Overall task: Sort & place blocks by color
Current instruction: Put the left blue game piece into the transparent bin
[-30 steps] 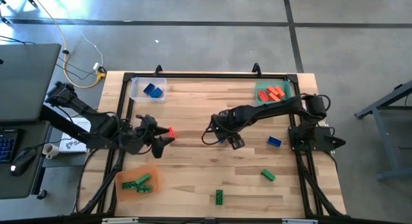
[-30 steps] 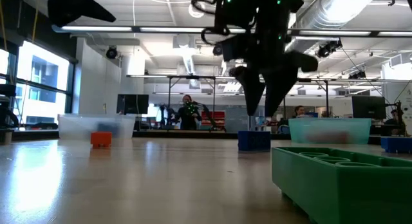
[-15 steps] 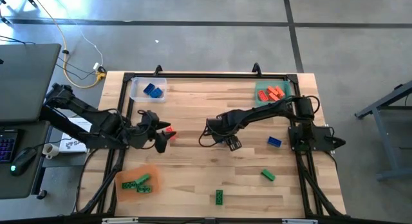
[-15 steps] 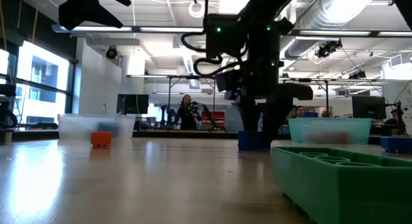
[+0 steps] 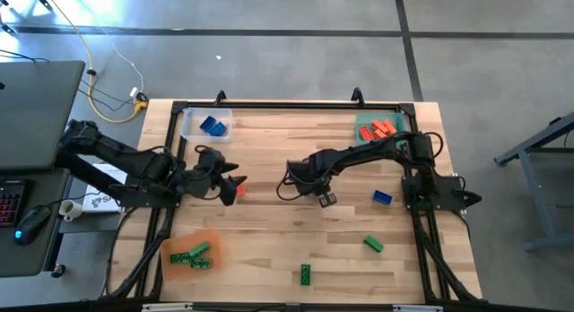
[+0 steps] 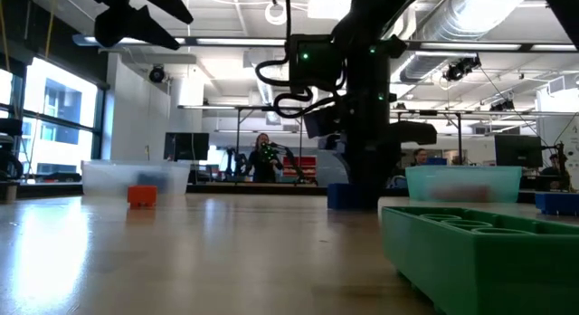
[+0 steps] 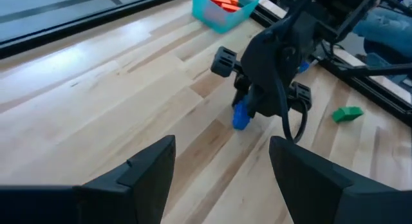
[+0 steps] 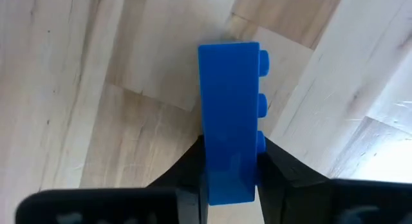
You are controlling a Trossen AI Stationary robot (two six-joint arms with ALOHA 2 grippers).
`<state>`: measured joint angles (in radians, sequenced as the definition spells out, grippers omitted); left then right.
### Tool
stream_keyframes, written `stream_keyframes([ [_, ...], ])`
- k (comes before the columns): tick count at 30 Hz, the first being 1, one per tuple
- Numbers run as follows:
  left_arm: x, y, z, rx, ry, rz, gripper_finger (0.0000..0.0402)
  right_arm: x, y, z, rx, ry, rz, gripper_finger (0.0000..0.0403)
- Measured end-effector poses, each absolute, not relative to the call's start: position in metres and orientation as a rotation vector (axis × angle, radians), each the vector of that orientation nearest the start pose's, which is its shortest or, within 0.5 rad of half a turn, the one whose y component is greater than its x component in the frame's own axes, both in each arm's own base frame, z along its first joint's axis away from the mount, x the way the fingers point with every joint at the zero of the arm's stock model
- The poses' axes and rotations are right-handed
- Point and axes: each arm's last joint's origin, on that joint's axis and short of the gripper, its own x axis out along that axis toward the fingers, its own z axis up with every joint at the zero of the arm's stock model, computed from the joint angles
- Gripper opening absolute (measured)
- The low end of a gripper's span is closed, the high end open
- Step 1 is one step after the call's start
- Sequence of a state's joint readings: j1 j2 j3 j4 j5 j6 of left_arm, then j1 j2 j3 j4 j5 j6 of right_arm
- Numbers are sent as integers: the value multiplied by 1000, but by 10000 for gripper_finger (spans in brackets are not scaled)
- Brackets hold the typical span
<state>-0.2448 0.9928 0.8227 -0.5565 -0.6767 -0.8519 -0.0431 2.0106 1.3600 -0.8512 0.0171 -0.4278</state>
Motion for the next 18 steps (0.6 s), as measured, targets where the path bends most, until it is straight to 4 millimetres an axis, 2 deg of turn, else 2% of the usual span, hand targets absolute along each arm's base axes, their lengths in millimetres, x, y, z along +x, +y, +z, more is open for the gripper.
stream_keyframes([
  [5, 195, -19, 282, -468, 440, 678, 239, 370, -27, 146, -296, 1488, 257, 66],
  [8, 196, -12, 282, -458, 439, 708, 239, 375, -35, 155, -274, 1462, 245, 66],
  [13, 196, 1, 282, -459, 427, 766, 239, 391, -55, 183, -267, 1363, 197, 66],
  [18, 199, 13, 286, -390, 412, 787, 239, 404, -87, 222, -263, 1245, 160, 66],
])
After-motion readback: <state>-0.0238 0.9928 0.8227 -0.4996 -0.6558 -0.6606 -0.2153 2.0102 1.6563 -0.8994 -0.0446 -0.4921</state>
